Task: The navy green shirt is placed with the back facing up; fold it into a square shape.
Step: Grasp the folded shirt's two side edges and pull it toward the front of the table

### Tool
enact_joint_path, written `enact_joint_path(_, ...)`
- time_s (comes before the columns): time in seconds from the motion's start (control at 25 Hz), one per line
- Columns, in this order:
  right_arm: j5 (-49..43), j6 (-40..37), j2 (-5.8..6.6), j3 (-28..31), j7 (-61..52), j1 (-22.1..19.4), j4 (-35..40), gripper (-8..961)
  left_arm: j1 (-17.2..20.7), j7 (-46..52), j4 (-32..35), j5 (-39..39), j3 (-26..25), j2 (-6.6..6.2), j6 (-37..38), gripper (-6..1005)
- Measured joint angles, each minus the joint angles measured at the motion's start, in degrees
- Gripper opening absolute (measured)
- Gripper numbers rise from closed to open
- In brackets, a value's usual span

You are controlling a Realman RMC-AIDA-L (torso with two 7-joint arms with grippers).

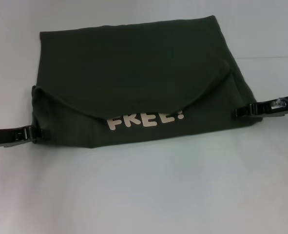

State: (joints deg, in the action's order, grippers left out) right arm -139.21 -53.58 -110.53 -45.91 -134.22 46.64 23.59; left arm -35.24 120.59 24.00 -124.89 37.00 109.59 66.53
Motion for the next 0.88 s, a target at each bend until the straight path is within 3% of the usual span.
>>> enact_joint_path(0.32,0.0,0.2,-0.02,-0.1,0.0,-0.4,0.0,405,0.0,0.0,0.0,0.0,0.0,0.0,0.1,38)
enact_joint_path(0.76,0.0,0.5,-0.11,-1.2,0.3,-0.6,0.0,363,0.0,0.0,0.0,0.0,-0.3,0.0,0.1,38)
enact_joint_path(0.88,0.0,0.5,-0.11,-1.2,0.4,-0.7,0.0,300,0.0,0.0,0.0,0.1,-0.3,0.0,0.1,38)
